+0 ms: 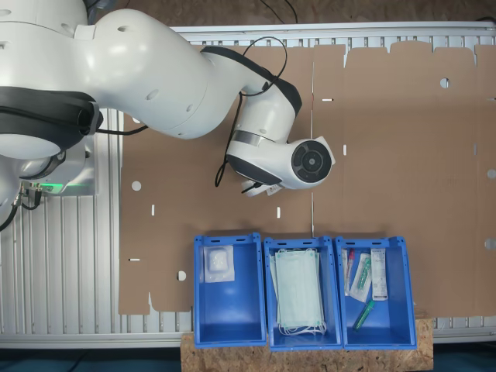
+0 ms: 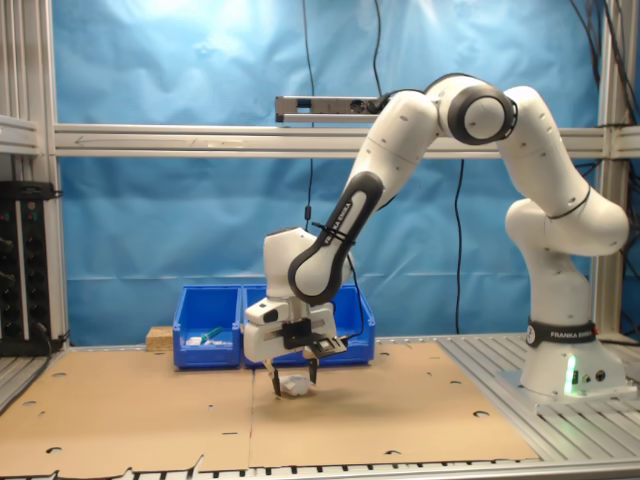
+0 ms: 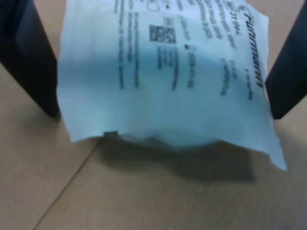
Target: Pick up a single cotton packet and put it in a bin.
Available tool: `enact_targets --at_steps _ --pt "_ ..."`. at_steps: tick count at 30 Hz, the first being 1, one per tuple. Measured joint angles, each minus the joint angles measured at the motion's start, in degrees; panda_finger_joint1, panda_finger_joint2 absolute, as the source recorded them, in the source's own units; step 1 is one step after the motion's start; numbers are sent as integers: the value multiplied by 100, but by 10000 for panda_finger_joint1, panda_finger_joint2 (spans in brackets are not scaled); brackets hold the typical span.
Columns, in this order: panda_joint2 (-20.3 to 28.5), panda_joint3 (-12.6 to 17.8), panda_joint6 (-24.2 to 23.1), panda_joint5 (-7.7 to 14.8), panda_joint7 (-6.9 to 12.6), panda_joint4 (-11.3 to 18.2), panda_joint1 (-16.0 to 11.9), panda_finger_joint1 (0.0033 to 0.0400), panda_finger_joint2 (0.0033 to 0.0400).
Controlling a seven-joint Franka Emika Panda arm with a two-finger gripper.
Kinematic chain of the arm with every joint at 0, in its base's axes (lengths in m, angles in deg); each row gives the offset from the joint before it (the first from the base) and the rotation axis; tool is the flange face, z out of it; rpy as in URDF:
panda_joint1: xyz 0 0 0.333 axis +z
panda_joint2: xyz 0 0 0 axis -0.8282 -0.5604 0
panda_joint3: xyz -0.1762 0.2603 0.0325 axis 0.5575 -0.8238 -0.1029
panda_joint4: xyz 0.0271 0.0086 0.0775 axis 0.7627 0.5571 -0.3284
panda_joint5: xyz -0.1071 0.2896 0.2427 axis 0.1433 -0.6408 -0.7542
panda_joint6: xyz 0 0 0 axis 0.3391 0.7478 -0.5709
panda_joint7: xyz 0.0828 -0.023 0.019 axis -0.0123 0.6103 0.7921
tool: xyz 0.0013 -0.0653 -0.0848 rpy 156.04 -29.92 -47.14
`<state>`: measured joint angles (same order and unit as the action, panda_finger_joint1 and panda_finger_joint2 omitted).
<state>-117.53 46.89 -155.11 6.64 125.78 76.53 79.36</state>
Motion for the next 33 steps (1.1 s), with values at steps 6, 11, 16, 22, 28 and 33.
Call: enact_targets --at_steps 6,11,16,22,28,33 --pt "-58 -41 -5 -37 61 -28 -71 400 400" --pt "-63 -55 -10 -63 122 -42 -102 400 400" --pt "-64 -62 -11 -87 159 -58 -121 400 400" --pt "-65 -65 -11 -100 177 -69 -130 400 400" --pt "-65 -68 -11 -110 207 -87 -142 400 400" --pt "-65 -69 -11 -114 235 -90 -150 400 400"
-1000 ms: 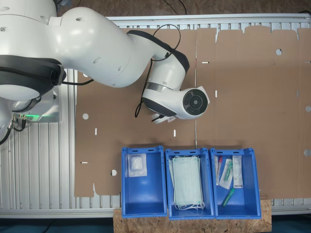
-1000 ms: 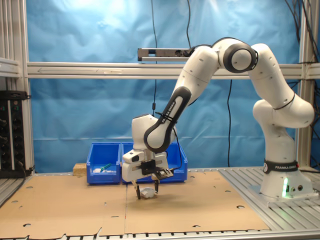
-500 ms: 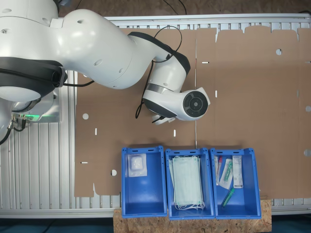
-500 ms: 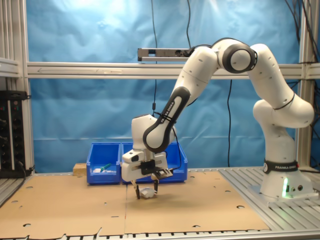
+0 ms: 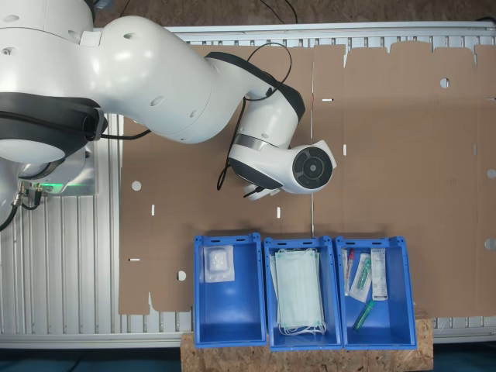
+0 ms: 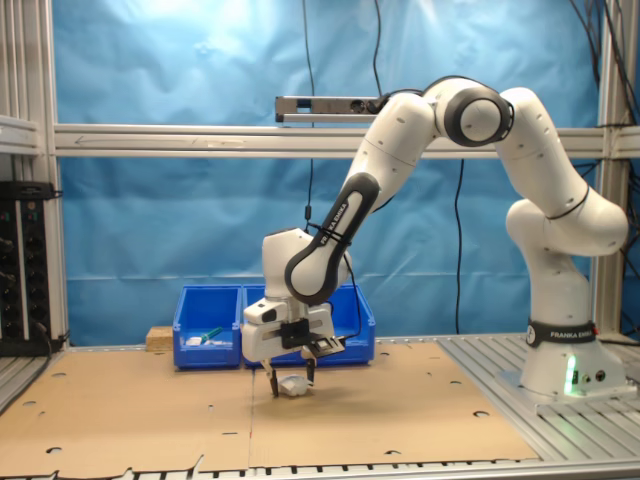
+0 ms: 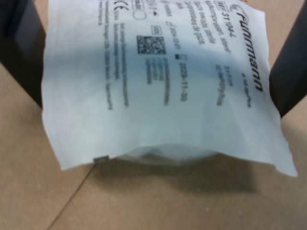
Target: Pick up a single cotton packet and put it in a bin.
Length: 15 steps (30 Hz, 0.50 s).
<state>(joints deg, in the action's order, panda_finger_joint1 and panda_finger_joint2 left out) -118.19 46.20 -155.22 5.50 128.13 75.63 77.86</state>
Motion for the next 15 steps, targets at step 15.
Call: enact_targets --at_steps 15 --pt "0 0 0 -5 35 0 -3 400 400"
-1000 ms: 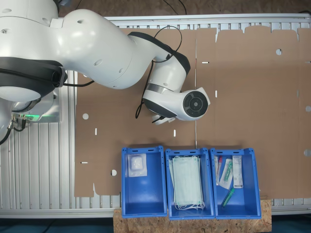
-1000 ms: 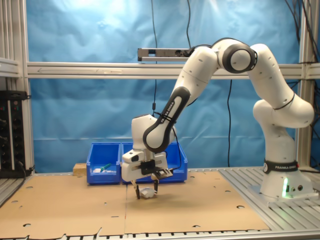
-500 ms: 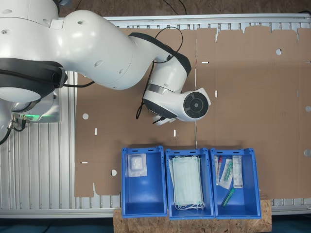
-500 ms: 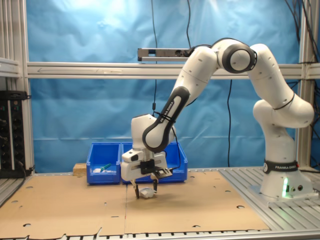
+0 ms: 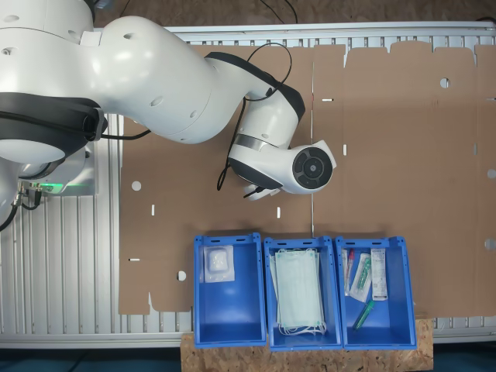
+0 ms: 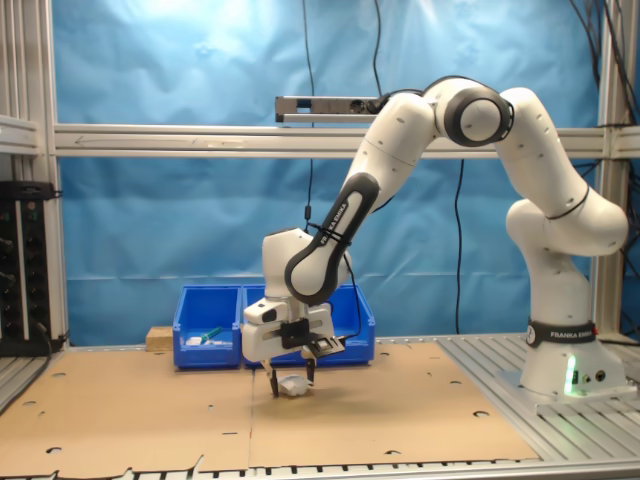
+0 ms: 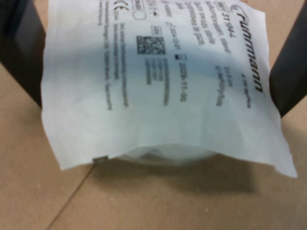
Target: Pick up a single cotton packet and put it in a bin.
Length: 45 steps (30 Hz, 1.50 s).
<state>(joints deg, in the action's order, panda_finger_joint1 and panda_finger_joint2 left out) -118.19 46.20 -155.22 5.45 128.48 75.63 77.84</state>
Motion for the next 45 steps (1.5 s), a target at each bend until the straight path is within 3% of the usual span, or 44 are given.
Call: enact_targets --at_steps 26,27,33,34,42,43,45 --pt "0 0 0 0 42 0 0 400 400" --pt "0 0 0 0 45 0 0 258 258" --pt "0 0 0 0 70 0 0 258 258" --pt "0 0 0 0 73 0 0 151 151" --pt "0 0 0 0 78 0 0 151 151" --pt "0 0 0 0 78 0 0 62 62" --pt "0 0 0 0 79 0 0 62 62"
